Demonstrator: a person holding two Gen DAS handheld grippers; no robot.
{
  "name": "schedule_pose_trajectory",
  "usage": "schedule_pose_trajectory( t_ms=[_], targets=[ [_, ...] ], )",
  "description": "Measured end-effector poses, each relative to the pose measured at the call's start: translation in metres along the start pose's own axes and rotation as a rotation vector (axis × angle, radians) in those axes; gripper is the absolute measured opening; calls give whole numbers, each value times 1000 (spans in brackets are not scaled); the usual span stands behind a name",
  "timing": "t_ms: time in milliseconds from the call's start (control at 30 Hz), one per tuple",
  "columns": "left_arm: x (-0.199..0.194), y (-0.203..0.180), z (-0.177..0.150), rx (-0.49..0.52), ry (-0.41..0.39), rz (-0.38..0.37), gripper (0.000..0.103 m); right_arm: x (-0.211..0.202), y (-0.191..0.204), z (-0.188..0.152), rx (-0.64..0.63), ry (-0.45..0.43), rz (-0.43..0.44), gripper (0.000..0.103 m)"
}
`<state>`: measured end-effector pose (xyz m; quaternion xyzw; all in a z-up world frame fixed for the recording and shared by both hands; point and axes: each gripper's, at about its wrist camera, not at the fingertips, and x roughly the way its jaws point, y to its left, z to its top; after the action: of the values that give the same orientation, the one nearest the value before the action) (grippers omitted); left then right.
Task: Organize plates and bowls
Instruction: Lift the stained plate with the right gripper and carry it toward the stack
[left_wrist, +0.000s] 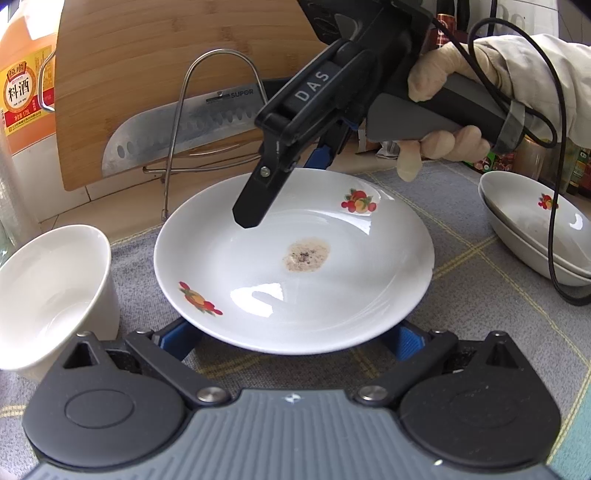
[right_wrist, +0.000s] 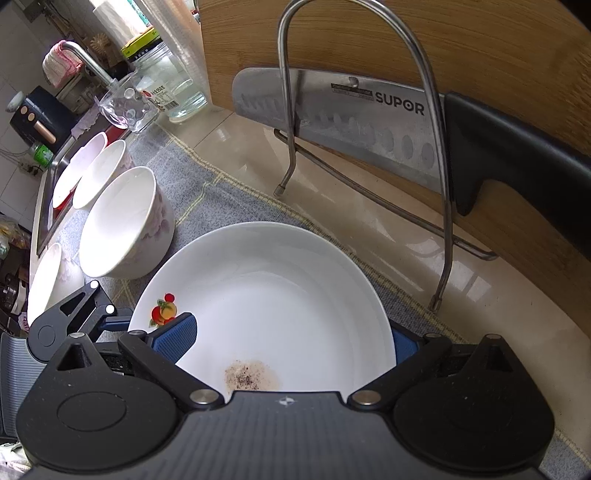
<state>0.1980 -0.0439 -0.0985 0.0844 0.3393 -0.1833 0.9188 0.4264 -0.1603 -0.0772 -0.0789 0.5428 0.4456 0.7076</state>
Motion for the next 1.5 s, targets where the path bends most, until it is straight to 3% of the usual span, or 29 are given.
schedule_pose_trajectory(
  t_ms=[633,1500],
  targets=[
    [-14,-9,-3,40,29,-1,101,-9,9,-11,25,-8,30,103],
    [-58,-43,1,82,46,-67,101,-52,42,-69,88,-42,33,103]
  ],
)
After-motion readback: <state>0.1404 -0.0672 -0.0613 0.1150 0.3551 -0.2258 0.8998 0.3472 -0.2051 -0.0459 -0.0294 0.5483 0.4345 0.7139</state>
